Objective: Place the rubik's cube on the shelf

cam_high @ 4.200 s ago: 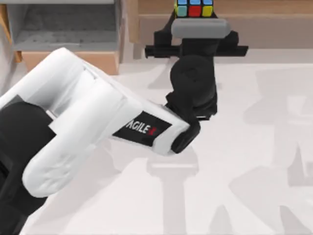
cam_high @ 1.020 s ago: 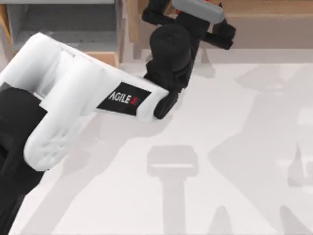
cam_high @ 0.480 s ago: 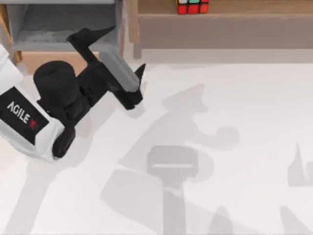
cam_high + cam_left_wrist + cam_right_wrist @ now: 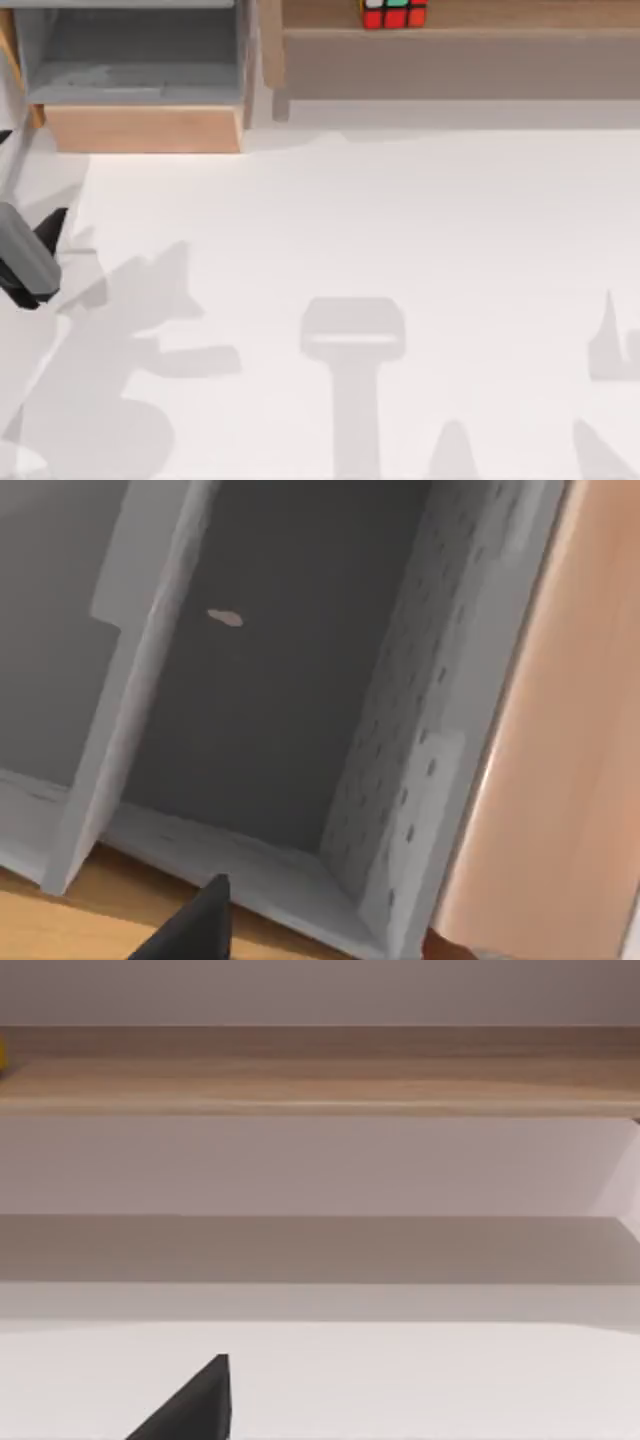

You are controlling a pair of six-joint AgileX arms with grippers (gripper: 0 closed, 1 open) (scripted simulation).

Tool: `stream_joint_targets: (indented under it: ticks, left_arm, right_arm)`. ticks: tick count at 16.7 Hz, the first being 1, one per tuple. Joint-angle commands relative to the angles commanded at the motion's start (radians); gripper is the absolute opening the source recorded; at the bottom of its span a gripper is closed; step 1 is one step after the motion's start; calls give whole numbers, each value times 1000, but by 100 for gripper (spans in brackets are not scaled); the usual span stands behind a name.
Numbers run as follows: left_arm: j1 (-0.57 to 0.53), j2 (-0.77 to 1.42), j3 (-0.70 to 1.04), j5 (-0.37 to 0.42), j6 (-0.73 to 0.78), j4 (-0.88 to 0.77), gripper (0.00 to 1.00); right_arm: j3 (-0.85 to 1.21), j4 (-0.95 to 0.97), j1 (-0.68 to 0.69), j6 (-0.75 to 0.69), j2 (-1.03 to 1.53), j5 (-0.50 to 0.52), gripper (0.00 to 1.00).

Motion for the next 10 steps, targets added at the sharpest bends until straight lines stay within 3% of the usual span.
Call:
stream_joint_targets:
  ticks: [5, 10]
  left_arm:
    - [325, 2, -32, 97, 209, 39, 100]
    - [477, 33, 55, 98, 304, 45, 100]
  right_arm:
    - [0, 0, 0, 0, 0, 0, 100]
    - [0, 0, 0, 0, 0, 0, 100]
